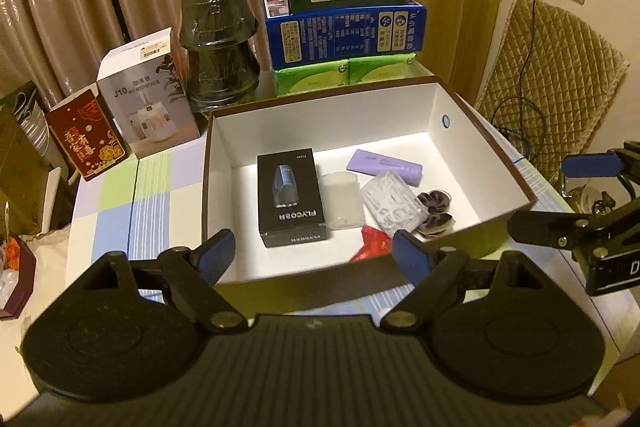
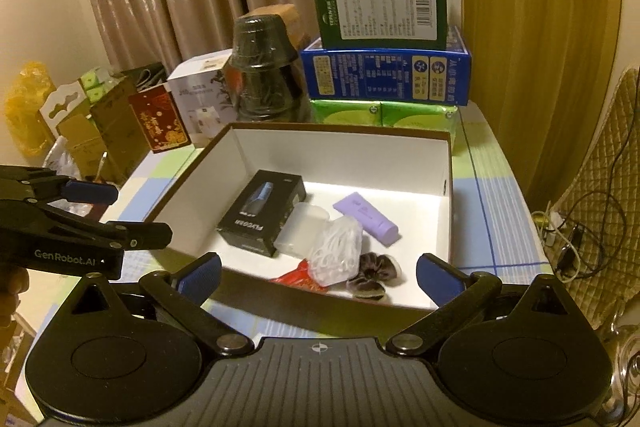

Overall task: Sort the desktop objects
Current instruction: 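Withdraw both grippers from the box back over the table items, then grasp the green lip balm tube with the left gripper while the right gripper grasps the cotton swab bag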

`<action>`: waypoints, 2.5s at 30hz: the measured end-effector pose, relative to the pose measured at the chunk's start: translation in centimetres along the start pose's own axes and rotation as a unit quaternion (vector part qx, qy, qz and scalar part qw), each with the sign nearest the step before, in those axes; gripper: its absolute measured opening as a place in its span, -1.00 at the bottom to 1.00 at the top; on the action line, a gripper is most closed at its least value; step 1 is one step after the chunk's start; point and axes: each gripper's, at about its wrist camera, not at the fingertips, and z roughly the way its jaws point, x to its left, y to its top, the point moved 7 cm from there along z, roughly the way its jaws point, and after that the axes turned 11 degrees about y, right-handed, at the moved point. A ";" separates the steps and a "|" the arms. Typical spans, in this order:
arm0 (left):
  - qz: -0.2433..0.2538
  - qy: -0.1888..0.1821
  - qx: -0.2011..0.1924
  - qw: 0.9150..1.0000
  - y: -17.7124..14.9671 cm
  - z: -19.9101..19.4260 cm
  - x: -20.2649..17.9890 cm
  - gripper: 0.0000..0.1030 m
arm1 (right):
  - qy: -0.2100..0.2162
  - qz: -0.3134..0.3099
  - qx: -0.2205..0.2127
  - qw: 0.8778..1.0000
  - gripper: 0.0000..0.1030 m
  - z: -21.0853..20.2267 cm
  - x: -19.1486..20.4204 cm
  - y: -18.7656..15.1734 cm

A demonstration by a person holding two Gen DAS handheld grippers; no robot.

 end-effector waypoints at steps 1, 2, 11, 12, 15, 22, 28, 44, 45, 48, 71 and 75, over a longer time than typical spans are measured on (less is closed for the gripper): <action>-0.003 -0.002 0.000 1.000 -0.3 -0.4 0.0 0.61 | 0.002 0.000 -0.001 1.000 0.96 -0.3 0.2 -0.2; -0.005 -0.002 0.000 1.000 -0.6 -0.8 0.0 0.61 | 0.003 -0.001 -0.002 1.000 0.96 -0.6 0.4 -0.4; -0.021 -0.002 -0.004 1.000 -3.0 -4.1 0.5 0.61 | 0.011 -0.003 -0.003 1.000 0.96 -3.2 1.8 -2.5; -0.021 -0.001 -0.003 1.000 -3.3 -4.4 0.6 0.62 | 0.012 -0.003 -0.003 1.000 0.96 -3.4 2.0 -2.6; -0.025 -0.002 0.000 1.000 -4.3 -5.0 0.7 0.62 | 0.013 -0.004 -0.002 1.000 0.96 -3.9 2.3 -3.2; -0.025 -0.006 0.019 0.999 -7.0 -5.7 0.3 0.61 | 0.014 0.000 0.017 1.000 0.96 -4.3 2.7 -5.6; -0.025 -0.011 0.042 0.999 -9.6 -6.0 -0.1 0.61 | 0.016 0.009 0.035 0.999 0.96 -4.6 3.0 -8.0; -0.020 -0.024 0.088 0.996 -13.7 -5.7 -1.9 0.61 | 0.014 0.032 0.088 0.996 0.96 -4.2 3.0 -13.1; -0.018 -0.024 0.091 0.995 -13.9 -5.6 -2.1 0.61 | 0.016 0.034 0.094 0.995 0.96 -4.1 3.0 -13.5; -0.017 -0.024 0.100 0.995 -14.4 -5.3 -2.3 0.61 | 0.021 0.038 0.109 0.993 0.96 -3.7 3.1 -14.4; -0.027 -0.035 0.141 0.989 -16.6 -1.1 -2.1 0.59 | -0.024 0.060 0.104 0.992 0.96 -1.3 0.0 -15.7; -0.025 -0.036 0.146 0.988 -16.6 -0.2 -2.0 0.59 | -0.022 0.056 0.101 0.993 0.95 -0.3 -0.5 -15.5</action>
